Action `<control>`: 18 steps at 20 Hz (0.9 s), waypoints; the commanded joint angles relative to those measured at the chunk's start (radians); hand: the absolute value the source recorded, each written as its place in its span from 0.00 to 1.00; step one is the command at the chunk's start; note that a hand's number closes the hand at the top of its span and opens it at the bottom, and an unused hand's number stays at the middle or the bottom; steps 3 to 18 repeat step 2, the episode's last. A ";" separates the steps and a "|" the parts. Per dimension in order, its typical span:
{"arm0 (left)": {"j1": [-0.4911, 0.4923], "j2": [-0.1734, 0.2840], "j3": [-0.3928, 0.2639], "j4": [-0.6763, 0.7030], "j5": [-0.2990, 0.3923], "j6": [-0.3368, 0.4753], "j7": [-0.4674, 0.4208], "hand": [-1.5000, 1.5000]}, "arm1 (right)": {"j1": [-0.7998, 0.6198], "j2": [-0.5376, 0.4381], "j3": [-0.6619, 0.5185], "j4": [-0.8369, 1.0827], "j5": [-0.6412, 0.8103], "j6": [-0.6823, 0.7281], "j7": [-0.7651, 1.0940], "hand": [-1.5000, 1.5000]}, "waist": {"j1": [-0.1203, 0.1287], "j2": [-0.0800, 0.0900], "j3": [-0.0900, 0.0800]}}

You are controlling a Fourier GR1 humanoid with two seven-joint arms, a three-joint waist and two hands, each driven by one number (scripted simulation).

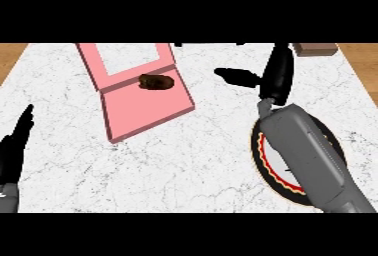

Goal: Pick the sweet potato from the plate and place it in the cardboard box

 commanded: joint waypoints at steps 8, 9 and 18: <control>-0.020 -0.009 0.000 -0.013 0.000 -0.007 0.017 0.50 | 0.210 -0.146 0.022 -0.305 -0.008 0.146 0.093 0.00 | 0.006 0.005 0.000; -0.020 -0.009 0.000 -0.013 0.000 -0.007 0.017 0.50 | 0.210 -0.146 0.022 -0.305 -0.008 0.146 0.093 0.00 | 0.006 0.005 0.000; -0.020 -0.009 0.000 -0.013 0.000 -0.007 0.017 0.50 | 0.210 -0.146 0.022 -0.305 -0.008 0.146 0.093 0.00 | 0.006 0.005 0.000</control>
